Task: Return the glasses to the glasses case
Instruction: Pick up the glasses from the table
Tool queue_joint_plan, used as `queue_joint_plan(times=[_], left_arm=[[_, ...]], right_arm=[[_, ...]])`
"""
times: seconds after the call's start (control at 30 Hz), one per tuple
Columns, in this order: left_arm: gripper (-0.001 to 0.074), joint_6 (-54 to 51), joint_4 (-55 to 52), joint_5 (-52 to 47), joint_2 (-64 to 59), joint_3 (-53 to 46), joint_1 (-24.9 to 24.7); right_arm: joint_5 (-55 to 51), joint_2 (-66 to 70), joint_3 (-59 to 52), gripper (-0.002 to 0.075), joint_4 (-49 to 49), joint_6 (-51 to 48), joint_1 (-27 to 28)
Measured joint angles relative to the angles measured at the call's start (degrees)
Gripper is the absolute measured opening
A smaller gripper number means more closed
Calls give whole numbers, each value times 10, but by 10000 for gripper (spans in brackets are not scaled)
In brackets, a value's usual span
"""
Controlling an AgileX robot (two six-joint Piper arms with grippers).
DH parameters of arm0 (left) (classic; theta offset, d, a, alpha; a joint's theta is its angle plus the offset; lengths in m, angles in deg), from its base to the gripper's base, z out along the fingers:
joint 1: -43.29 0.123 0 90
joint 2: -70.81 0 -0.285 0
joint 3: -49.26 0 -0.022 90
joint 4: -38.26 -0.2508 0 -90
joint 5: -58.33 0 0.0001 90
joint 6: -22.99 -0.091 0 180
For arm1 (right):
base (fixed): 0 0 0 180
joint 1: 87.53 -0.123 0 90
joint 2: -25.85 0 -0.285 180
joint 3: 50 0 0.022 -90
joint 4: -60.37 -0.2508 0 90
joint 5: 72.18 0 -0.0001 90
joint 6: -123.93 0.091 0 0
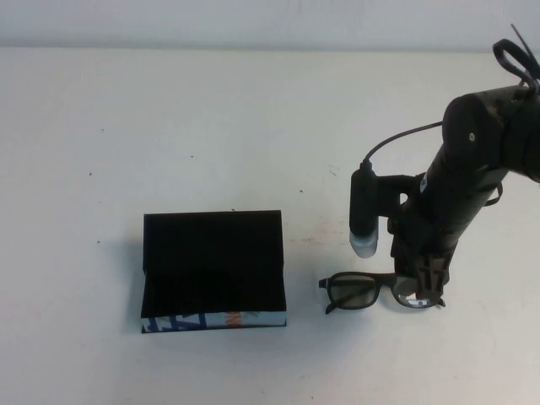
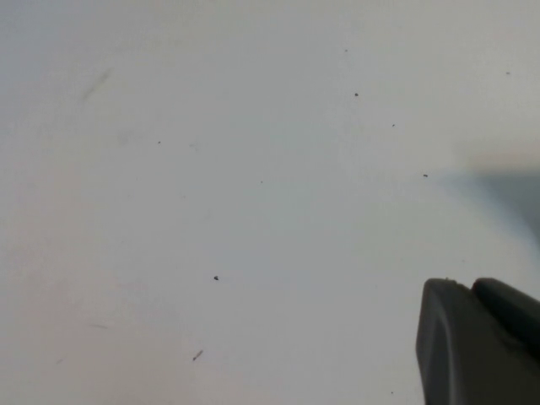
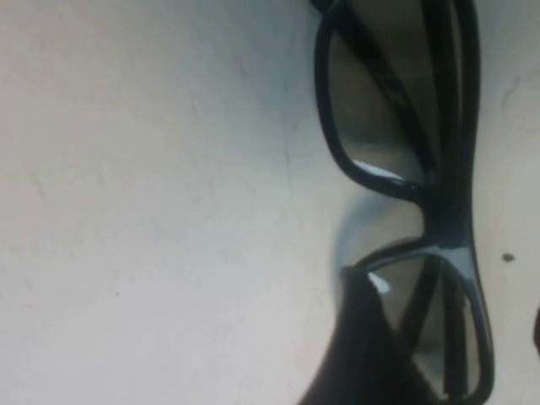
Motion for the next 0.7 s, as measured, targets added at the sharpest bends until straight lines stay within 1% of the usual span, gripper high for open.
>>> queue_joint_plan(times=[0.37, 0.7], left_arm=[[0, 0, 0, 0, 0, 0, 0], [0, 0, 0, 0, 0, 0, 0]], right_arm=[[1, 60, 51, 382, 0, -26, 0], [17, 82, 54, 382, 0, -61, -2]])
